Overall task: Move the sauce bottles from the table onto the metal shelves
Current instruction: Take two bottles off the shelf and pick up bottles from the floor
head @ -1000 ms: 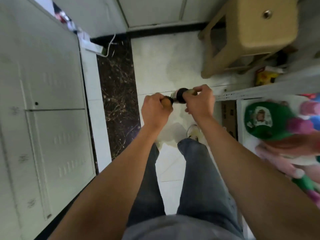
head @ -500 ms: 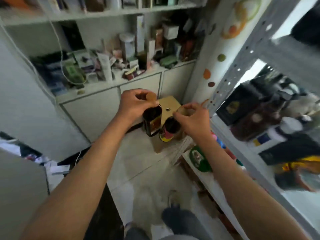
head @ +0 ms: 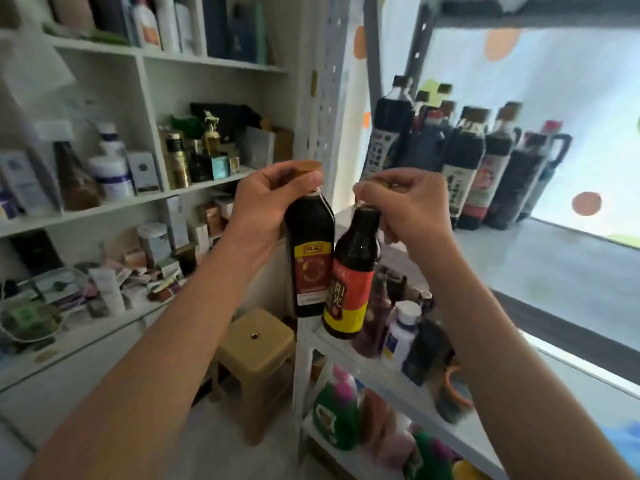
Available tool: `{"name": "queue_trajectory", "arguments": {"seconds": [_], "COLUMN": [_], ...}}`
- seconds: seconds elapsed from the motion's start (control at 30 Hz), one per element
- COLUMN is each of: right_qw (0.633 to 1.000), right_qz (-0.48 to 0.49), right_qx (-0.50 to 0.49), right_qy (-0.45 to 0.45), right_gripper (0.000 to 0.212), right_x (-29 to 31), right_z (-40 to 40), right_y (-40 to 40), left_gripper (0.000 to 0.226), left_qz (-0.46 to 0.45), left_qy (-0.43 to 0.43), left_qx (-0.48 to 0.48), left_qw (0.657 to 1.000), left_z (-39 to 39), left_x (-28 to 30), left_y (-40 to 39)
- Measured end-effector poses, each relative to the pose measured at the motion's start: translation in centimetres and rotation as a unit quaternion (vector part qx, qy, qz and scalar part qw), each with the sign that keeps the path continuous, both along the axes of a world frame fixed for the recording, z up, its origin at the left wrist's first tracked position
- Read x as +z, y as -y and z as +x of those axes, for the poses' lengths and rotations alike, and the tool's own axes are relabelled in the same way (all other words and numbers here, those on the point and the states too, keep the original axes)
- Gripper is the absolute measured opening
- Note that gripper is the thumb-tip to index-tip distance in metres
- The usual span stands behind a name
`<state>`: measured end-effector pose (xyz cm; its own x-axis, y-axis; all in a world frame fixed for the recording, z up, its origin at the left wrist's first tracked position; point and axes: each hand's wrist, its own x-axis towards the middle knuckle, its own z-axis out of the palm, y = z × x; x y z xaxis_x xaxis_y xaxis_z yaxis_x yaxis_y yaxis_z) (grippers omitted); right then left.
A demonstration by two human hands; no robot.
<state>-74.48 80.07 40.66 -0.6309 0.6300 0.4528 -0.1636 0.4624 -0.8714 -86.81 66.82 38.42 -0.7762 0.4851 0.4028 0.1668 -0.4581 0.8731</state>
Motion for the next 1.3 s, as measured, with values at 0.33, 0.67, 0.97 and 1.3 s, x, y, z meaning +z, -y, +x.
{"name": "queue_trajectory", "arguments": {"seconds": [0.33,0.67,0.97,1.3], "right_qw": [0.989,0.974,0.967,0.961], "right_qz": [0.04,0.059,0.012,0.131], "right_qx": [-0.117,-0.209,-0.241,-0.242], "right_qy": [-0.081,-0.06,-0.084,0.016], "right_gripper": [0.015,0.018,0.012,0.066], "right_x": [8.0,8.4,3.0,-5.6], "right_z": [5.9,9.2,9.0,10.8], "right_y": [-7.0,-17.4,-21.4,-21.0], "left_gripper": [0.009,0.006,0.029,0.093], "left_qz": [0.053,0.008,-0.094,-0.219], "left_qy": [-0.032,-0.058,-0.155,-0.152], "left_qx": [-0.098,-0.161,-0.106,-0.079], "left_qw": [0.993,0.985,0.978,0.961], "left_z": [3.8,6.6,8.3,8.5], "left_x": [7.5,8.5,5.5,-6.1], "left_y": [-10.3,-21.1,-25.2,-24.7]}}
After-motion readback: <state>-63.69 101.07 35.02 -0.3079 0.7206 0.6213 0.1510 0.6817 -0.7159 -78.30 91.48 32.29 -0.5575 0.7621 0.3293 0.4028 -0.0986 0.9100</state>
